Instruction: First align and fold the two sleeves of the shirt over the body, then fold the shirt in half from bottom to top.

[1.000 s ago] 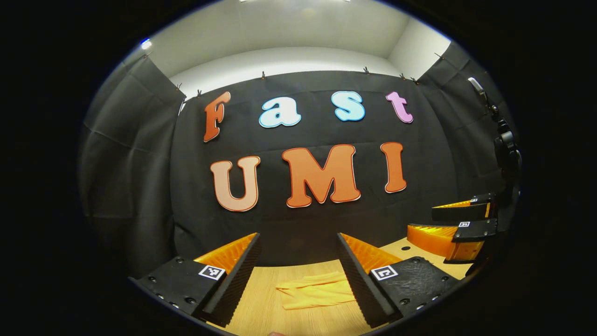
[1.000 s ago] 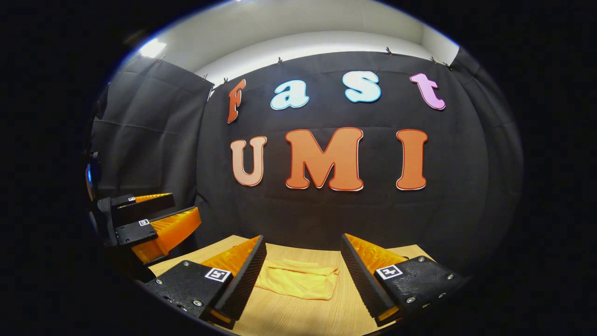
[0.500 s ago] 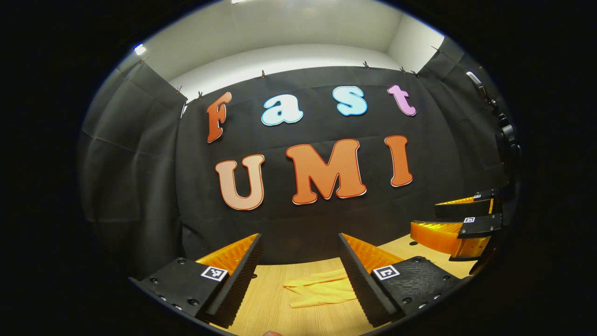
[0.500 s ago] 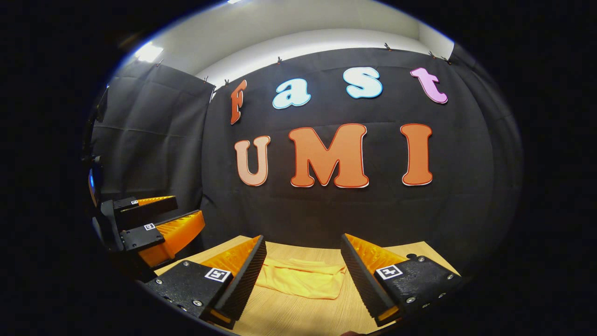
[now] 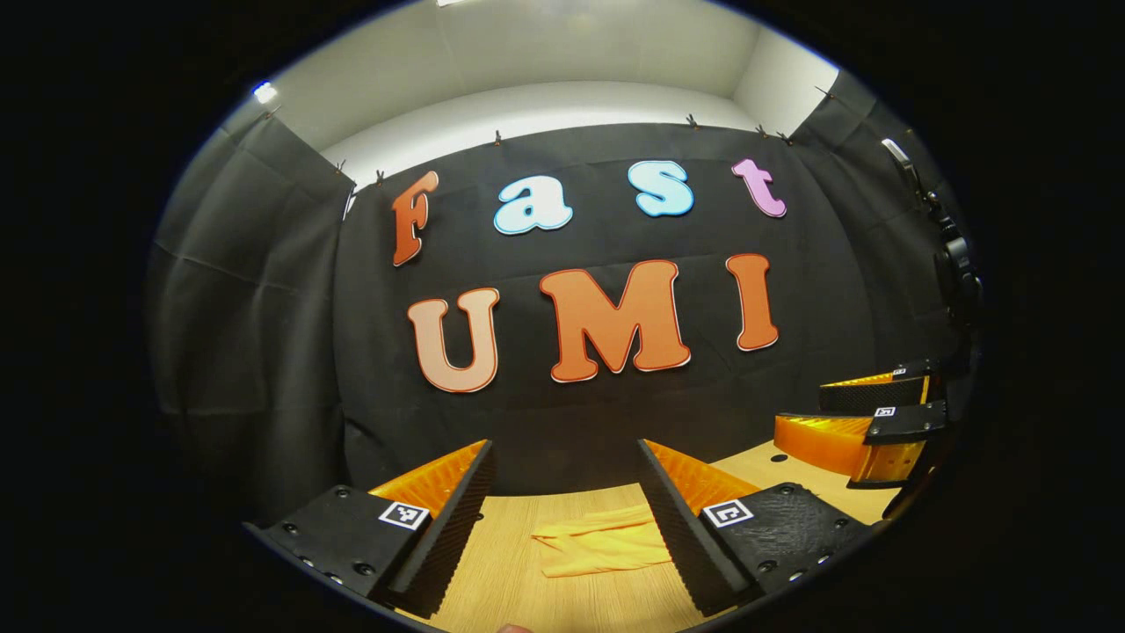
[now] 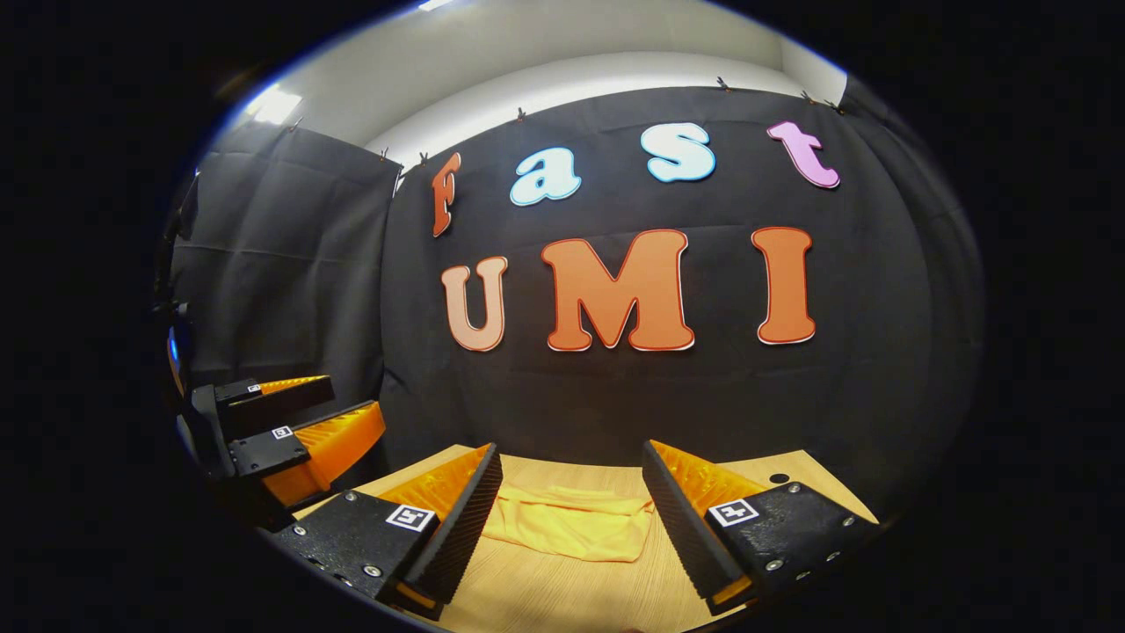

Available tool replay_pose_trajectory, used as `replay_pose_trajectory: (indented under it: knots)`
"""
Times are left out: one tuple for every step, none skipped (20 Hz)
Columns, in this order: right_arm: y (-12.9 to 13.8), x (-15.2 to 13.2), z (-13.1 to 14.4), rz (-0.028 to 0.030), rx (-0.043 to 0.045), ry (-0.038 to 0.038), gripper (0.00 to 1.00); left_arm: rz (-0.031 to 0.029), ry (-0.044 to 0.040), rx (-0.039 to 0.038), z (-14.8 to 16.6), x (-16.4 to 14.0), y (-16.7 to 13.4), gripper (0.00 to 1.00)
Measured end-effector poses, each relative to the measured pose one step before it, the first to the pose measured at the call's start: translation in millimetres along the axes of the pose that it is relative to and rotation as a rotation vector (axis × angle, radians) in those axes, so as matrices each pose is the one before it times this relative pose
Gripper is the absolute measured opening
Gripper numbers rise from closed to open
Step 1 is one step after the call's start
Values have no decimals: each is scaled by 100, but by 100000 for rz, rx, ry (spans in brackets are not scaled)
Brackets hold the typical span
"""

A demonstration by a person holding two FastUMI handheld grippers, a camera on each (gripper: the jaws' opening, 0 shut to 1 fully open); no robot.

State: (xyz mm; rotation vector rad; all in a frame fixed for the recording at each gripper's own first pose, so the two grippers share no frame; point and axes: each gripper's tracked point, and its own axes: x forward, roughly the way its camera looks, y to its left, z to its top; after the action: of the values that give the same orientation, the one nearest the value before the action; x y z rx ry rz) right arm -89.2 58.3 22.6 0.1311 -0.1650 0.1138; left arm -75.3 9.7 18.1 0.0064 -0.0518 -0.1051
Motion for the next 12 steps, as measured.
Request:
replay_pose_trajectory:
  knots:
    - [-150,-73,101,-614,-140,-306,97,475,-213,-448,3,-114,79,97]
    - [-79,100,125,-291,83,-517,97,375,-122,-175,137,-90,44,97]
    - [-51,-80,109,-323,38,-207,97,419,-165,-231,-69,-9,15,99]
    - [-149,-42,16,-417,-7,-378,97,-118,24,-262,58,-24,-96,97]
    - [-87,-75,-37,-317,-224,-253,97,22,-248,-18,41,-27,-93,97]
    - [-96,-72,-125,-303,-76,204,97,-424,-93,220,113,54,-138,99]
    - [-103,35,-104,-202,202,391,97,-389,-264,278,-42,-4,-78,99]
    - [-148,38,-36,-253,454,386,97,-399,-29,223,76,27,-82,97]
    - [-96,25,-117,-24,522,200,97,-198,-54,114,-42,17,27,97]
    - [0,61,-22,-222,254,134,97,-131,35,-4,33,97,29,99]
    - [-38,82,3,-158,80,100,97,320,-83,-56,-40,-68,72,99]
    - [-41,-44,-79,-41,61,150,97,47,-785,-778,162,-51,-10,99]
